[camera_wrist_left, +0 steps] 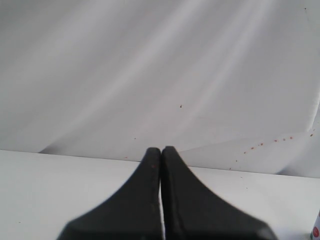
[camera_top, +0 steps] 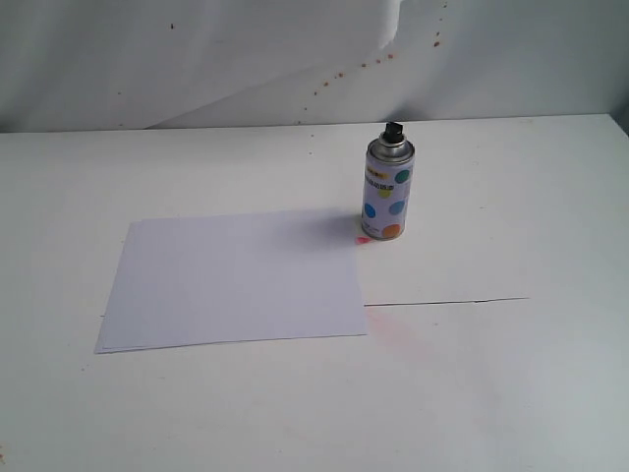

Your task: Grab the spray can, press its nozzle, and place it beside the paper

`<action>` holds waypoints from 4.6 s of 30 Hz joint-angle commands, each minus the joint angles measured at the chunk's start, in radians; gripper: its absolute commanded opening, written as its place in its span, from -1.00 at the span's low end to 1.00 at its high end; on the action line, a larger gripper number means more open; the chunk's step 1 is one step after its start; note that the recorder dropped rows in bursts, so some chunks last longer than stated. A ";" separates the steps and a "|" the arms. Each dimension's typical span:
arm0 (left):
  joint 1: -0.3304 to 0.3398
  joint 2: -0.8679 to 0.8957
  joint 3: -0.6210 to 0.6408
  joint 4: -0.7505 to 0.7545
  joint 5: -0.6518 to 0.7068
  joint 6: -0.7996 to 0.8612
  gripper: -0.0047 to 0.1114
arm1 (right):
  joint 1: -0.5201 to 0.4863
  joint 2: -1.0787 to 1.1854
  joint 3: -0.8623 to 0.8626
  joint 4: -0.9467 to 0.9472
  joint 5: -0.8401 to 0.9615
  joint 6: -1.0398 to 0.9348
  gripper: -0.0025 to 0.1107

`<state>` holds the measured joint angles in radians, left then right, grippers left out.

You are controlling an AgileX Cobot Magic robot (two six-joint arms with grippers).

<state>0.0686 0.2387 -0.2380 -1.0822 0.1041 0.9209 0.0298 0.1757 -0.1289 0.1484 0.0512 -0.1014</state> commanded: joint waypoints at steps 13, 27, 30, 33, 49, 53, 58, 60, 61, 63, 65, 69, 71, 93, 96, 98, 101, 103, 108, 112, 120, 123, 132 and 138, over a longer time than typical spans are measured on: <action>0.002 -0.005 0.003 0.001 0.002 0.000 -0.92 | -0.009 -0.115 0.119 -0.164 0.047 0.074 -0.96; 0.002 -0.005 0.003 0.001 0.002 0.000 -0.92 | 0.008 -0.162 0.129 -0.193 0.224 0.111 -0.96; 0.002 -0.005 0.003 0.001 0.002 0.000 -0.92 | 0.022 -0.162 0.129 -0.190 0.269 0.111 -0.96; 0.002 -0.005 0.003 0.001 0.002 0.000 -0.92 | 0.022 -0.162 0.129 -0.190 0.269 0.111 -0.96; 0.002 -0.005 0.003 0.001 0.002 0.000 -0.92 | 0.022 -0.176 0.129 -0.190 0.278 0.111 -0.96; 0.002 -0.005 0.003 0.001 0.002 0.000 -0.92 | 0.022 -0.176 0.129 -0.190 0.278 0.111 -0.96; 0.002 -0.005 0.003 0.001 0.002 0.000 -0.92 | 0.020 -0.176 0.129 -0.190 0.278 0.111 -0.96; 0.002 -0.005 0.003 0.001 0.002 0.000 -0.92 | 0.020 -0.176 0.129 -0.190 0.272 0.111 -0.96; 0.002 -0.005 0.003 0.001 0.002 0.000 -0.92 | 0.020 -0.176 0.129 -0.190 0.272 0.111 -0.96; 0.002 -0.005 0.003 0.001 0.002 0.000 -0.92 | 0.020 -0.176 0.129 -0.190 0.272 0.111 -0.96; 0.002 -0.005 0.003 0.001 0.000 0.000 -0.92 | 0.020 -0.176 0.129 -0.190 0.272 0.111 -0.96; 0.002 -0.005 0.003 0.001 0.000 0.000 -0.92 | 0.020 -0.176 0.129 -0.190 0.272 0.111 -0.96; 0.002 -0.005 0.003 0.001 0.000 0.000 -0.92 | 0.020 -0.176 0.129 -0.190 0.272 0.111 -0.96; 0.002 -0.005 0.003 0.001 0.000 0.000 -0.92 | 0.020 -0.176 0.129 -0.190 0.272 0.109 -0.96; 0.002 -0.005 0.003 0.001 0.000 0.000 -0.92 | 0.020 -0.176 0.129 -0.190 0.272 0.109 -0.96; 0.002 -0.005 0.003 0.001 0.000 0.000 -0.92 | 0.020 -0.176 0.129 -0.190 0.272 0.109 -0.96; 0.002 -0.005 0.003 0.001 0.000 0.000 -0.92 | 0.020 -0.176 0.129 -0.190 0.272 0.109 -0.96; 0.002 -0.005 0.003 0.001 0.000 0.000 -0.92 | 0.020 -0.176 0.129 -0.190 0.272 0.109 -0.96; 0.002 -0.005 0.003 0.042 -0.001 0.002 -0.92 | 0.020 -0.176 0.129 -0.190 0.272 0.109 -0.96; 0.002 -0.037 0.003 0.260 0.104 -0.080 -0.92 | 0.020 -0.176 0.129 -0.190 0.272 0.109 -0.96; 0.002 -0.120 0.008 0.806 0.261 -0.627 -0.92 | 0.020 -0.176 0.129 -0.190 0.272 0.109 -0.96; 0.002 -0.148 0.046 0.908 0.259 -0.763 -0.92 | 0.020 -0.176 0.129 -0.190 0.272 0.109 -0.96; 0.002 -0.239 0.232 0.947 0.267 -0.921 -0.92 | 0.020 -0.176 0.129 -0.190 0.272 0.109 -0.96; -0.028 -0.239 0.238 0.993 0.260 -0.921 -0.92 | 0.020 -0.176 0.129 -0.190 0.272 0.109 -0.96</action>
<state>0.0618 0.0033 -0.0043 -0.1108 0.3772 0.0105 0.0494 0.0062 -0.0038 -0.0422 0.3282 0.0074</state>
